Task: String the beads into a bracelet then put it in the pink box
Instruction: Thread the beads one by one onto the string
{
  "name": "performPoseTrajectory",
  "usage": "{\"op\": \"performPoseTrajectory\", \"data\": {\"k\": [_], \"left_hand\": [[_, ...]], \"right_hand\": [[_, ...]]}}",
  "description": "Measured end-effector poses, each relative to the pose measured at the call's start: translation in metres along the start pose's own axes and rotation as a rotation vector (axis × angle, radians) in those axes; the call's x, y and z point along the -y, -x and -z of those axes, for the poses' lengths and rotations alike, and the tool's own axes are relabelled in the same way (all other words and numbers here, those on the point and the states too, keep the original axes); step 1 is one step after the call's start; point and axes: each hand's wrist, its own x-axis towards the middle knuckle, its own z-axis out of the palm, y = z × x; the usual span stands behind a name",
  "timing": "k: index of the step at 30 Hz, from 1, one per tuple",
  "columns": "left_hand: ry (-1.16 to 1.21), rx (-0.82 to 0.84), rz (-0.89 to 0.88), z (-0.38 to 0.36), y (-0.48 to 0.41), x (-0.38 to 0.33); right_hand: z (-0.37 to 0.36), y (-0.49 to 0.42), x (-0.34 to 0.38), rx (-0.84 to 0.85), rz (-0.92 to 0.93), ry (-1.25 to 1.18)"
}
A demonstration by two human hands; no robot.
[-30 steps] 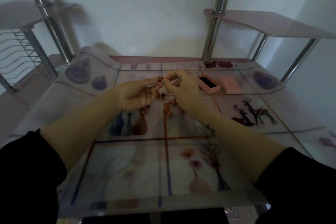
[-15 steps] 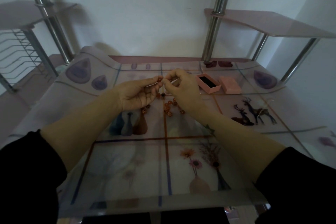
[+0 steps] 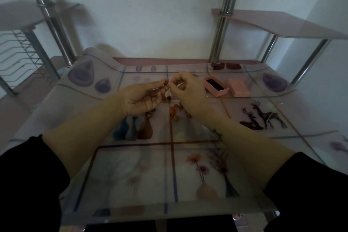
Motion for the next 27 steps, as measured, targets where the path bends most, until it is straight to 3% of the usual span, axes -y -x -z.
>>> {"op": "performPoseTrajectory", "data": {"k": [20,27], "left_hand": [[-0.066,-0.024,0.003,-0.0025,0.0024,-0.0016],[-0.141,-0.060,0.012,-0.0013,-0.0001,-0.0030]], "right_hand": [[0.0027,-0.0010,0.0012,0.009,-0.043,-0.172],[0.0028,-0.0019,-0.0025,0.032,-0.037,-0.130]]}}
